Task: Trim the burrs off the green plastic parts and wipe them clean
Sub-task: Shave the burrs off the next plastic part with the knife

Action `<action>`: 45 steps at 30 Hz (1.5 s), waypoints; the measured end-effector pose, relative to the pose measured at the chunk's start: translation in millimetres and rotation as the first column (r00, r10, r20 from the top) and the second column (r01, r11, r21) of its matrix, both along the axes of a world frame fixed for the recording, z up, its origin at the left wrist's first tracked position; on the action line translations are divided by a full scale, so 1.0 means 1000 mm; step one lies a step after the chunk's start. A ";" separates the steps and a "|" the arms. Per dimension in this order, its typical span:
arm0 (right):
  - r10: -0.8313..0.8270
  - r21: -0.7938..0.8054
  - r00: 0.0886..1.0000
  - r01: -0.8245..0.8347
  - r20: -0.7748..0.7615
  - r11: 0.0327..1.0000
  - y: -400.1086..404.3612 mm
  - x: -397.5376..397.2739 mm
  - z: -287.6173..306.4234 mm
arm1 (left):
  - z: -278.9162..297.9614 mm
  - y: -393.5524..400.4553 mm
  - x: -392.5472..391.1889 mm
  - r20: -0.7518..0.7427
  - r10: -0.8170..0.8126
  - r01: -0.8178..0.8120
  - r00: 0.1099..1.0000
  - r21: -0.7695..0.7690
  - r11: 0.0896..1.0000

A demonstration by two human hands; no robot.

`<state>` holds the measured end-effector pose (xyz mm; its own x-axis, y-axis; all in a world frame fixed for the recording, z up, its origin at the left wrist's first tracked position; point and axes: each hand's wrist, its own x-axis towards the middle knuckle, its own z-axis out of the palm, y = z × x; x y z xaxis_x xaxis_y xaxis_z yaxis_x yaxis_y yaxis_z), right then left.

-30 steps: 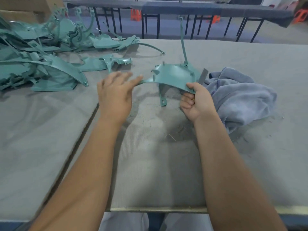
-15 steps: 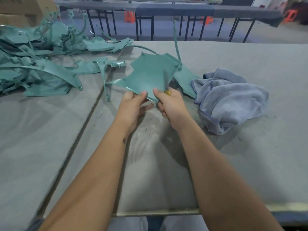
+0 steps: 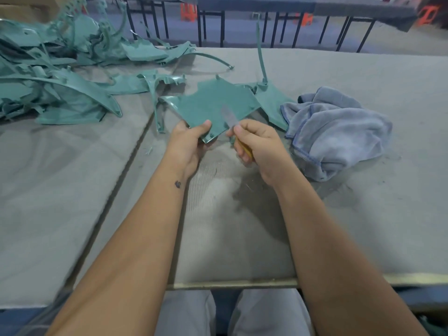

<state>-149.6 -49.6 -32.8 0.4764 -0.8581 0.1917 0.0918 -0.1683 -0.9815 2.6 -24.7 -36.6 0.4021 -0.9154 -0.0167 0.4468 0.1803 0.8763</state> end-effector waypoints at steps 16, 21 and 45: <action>0.040 -0.148 0.979 -0.071 -0.200 0.986 0.003 0.012 -0.015 | 0.005 0.008 -0.007 -0.299 0.017 0.004 0.954 0.069 0.998; 0.000 -0.152 0.985 -0.026 -0.173 0.988 0.004 0.011 -0.016 | 0.001 0.006 -0.006 -0.333 0.015 0.005 0.943 0.061 0.998; -0.421 0.375 0.837 0.286 0.351 0.882 -0.013 -0.007 -0.003 | 0.000 0.011 0.002 -0.100 -0.025 0.033 0.995 0.083 0.996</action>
<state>-156.3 -62.6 -36.1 0.0634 -0.9979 0.0102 0.4867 0.0220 -0.8733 4.1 -13.7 -36.4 0.3682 -0.9203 -0.1322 0.5356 0.0937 0.8393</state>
